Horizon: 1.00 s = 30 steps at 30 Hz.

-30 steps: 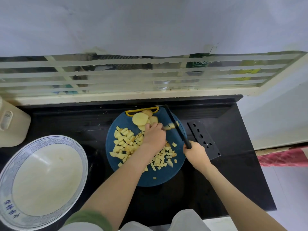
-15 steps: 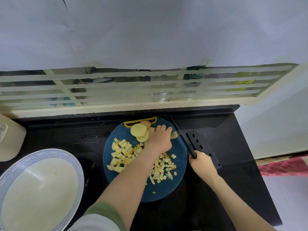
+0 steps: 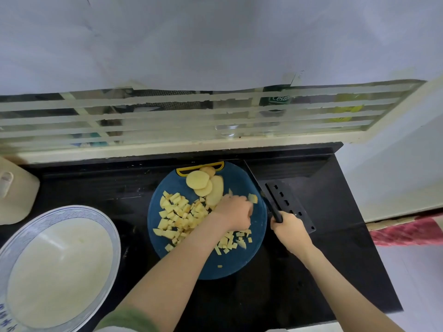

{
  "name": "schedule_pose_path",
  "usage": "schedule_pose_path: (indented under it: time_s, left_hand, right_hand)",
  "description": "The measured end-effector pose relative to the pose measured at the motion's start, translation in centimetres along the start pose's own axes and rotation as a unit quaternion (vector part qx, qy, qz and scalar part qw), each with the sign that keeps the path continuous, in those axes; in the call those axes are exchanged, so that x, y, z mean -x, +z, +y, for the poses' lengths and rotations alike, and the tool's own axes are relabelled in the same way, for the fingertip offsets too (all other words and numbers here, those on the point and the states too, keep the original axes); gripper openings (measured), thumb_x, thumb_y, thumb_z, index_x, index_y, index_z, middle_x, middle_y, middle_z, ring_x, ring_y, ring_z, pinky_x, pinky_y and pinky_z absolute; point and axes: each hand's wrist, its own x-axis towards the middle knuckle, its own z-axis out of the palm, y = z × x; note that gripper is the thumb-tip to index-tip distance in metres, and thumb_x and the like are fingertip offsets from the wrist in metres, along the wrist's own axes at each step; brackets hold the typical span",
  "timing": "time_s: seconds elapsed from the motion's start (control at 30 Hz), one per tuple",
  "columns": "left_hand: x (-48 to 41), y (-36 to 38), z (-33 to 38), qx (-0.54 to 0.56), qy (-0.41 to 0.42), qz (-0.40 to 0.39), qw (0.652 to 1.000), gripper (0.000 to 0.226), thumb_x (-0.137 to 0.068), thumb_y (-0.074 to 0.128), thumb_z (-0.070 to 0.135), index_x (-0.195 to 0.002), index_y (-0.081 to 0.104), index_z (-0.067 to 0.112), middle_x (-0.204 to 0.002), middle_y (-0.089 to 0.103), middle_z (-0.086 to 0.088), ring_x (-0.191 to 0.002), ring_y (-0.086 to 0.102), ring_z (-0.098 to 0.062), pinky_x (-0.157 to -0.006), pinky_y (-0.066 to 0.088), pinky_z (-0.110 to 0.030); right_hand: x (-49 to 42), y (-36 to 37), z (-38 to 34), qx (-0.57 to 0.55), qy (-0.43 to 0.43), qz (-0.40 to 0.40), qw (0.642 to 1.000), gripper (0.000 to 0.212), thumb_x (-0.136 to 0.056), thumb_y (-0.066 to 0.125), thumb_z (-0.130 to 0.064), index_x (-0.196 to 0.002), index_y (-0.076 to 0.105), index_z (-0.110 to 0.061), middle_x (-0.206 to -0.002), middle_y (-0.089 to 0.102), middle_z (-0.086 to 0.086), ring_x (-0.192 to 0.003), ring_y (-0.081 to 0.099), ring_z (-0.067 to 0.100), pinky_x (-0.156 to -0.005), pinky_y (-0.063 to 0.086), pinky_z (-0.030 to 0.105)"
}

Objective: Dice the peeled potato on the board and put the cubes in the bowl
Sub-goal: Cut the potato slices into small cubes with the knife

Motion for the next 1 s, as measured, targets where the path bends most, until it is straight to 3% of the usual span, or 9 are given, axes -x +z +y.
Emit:
schedule_pose_path:
  time_s: [0.1,0.2,0.3,0.43,0.53,0.7,0.8,0.93,1.0]
  left_hand:
    - [0.8,-0.2,-0.8,0.057,-0.031,0.11,0.992,0.026,-0.098,0.039,0.021,-0.114,0.059,0.017,-0.111,0.057,-0.002,-0.102,0.054,-0.021,-0.089,0.038,-0.035]
    - [1.7,-0.1,-2.0,0.033,-0.131,0.197,0.971,0.025,-0.098,0.042,0.022,-0.119,0.053,0.017,-0.114,0.054,-0.002,-0.105,0.051,-0.021,-0.089,0.037,-0.034]
    - [2.4,0.1,-3.3,-0.023,-0.241,0.174,0.954,0.036,-0.097,0.043,0.035,-0.127,0.046,0.015,-0.122,0.05,-0.005,-0.113,0.046,-0.023,-0.093,0.033,-0.036]
    - [2.5,0.4,-3.9,-0.039,-0.304,0.162,0.938,0.049,-0.096,0.039,0.05,-0.126,0.044,0.012,-0.122,0.051,-0.005,-0.112,0.047,-0.023,-0.091,0.03,-0.037]
    - [2.1,0.2,-3.9,-0.023,-0.328,0.148,0.933,0.048,-0.095,0.042,0.049,-0.126,0.043,0.012,-0.123,0.051,-0.008,-0.113,0.047,-0.025,-0.092,0.031,-0.039]
    - [1.5,-0.8,-3.7,-0.006,-0.359,0.095,0.928,0.047,-0.096,0.045,0.04,-0.131,0.036,0.011,-0.13,0.046,-0.014,-0.119,0.044,-0.028,-0.093,0.033,-0.04]
    - [1.4,-1.0,-3.7,0.016,-0.38,0.088,0.921,0.05,-0.095,0.046,0.042,-0.131,0.035,0.009,-0.132,0.045,-0.014,-0.119,0.043,-0.028,-0.093,0.035,-0.04]
    - [1.3,-1.1,-3.6,0.081,-0.407,0.099,0.904,0.068,-0.09,0.051,0.055,-0.134,0.031,0.007,-0.135,0.04,-0.013,-0.122,0.04,-0.027,-0.095,0.036,-0.041]
    - [1.1,-1.0,-3.4,0.073,-0.404,0.094,0.907,0.07,-0.088,0.054,0.055,-0.134,0.031,0.008,-0.134,0.04,-0.012,-0.122,0.04,-0.027,-0.094,0.037,-0.04]
  right_hand:
    - [0.2,0.2,-0.2,-0.004,-0.002,0.002,1.0,0.02,-0.096,0.046,-0.013,-0.08,0.056,-0.018,-0.07,0.059,0.002,-0.061,0.054,0.016,-0.053,0.038,0.025]
    - [0.2,0.5,-0.2,0.012,0.005,-0.006,1.0,0.018,-0.097,0.044,-0.014,-0.084,0.057,-0.017,-0.076,0.061,0.004,-0.064,0.055,0.016,-0.052,0.039,0.025]
    - [0.3,1.0,0.4,0.032,0.009,-0.016,0.999,0.017,-0.098,0.044,-0.017,-0.093,0.06,-0.015,-0.082,0.063,0.005,-0.07,0.059,0.017,-0.053,0.041,0.025]
    - [1.1,1.6,0.7,0.041,-0.017,-0.046,0.998,0.02,-0.099,0.046,-0.02,-0.087,0.061,-0.015,-0.074,0.06,0.0,-0.065,0.056,0.013,-0.055,0.041,0.023]
    - [1.5,2.3,0.7,0.049,-0.021,-0.076,0.996,0.02,-0.097,0.047,-0.017,-0.081,0.058,-0.013,-0.072,0.059,0.001,-0.062,0.054,0.013,-0.057,0.043,0.023]
    - [1.5,2.0,0.6,0.02,-0.012,-0.06,0.998,0.019,-0.096,0.048,-0.016,-0.083,0.06,-0.01,-0.071,0.059,0.002,-0.061,0.053,0.014,-0.06,0.046,0.03]
    - [1.5,1.1,0.2,0.003,0.004,-0.053,0.999,0.02,-0.095,0.048,-0.016,-0.077,0.057,-0.015,-0.069,0.057,0.002,-0.058,0.05,0.015,-0.055,0.043,0.028]
    - [1.9,0.5,-0.2,0.045,-0.001,-0.118,0.992,0.016,-0.095,0.047,-0.012,-0.081,0.053,-0.014,-0.07,0.052,0.003,-0.047,0.042,0.011,-0.035,0.031,0.016]
    - [1.9,0.6,0.0,0.043,-0.008,-0.125,0.991,0.015,-0.095,0.048,-0.011,-0.081,0.053,-0.013,-0.069,0.051,0.003,-0.046,0.041,0.01,-0.033,0.029,0.012]
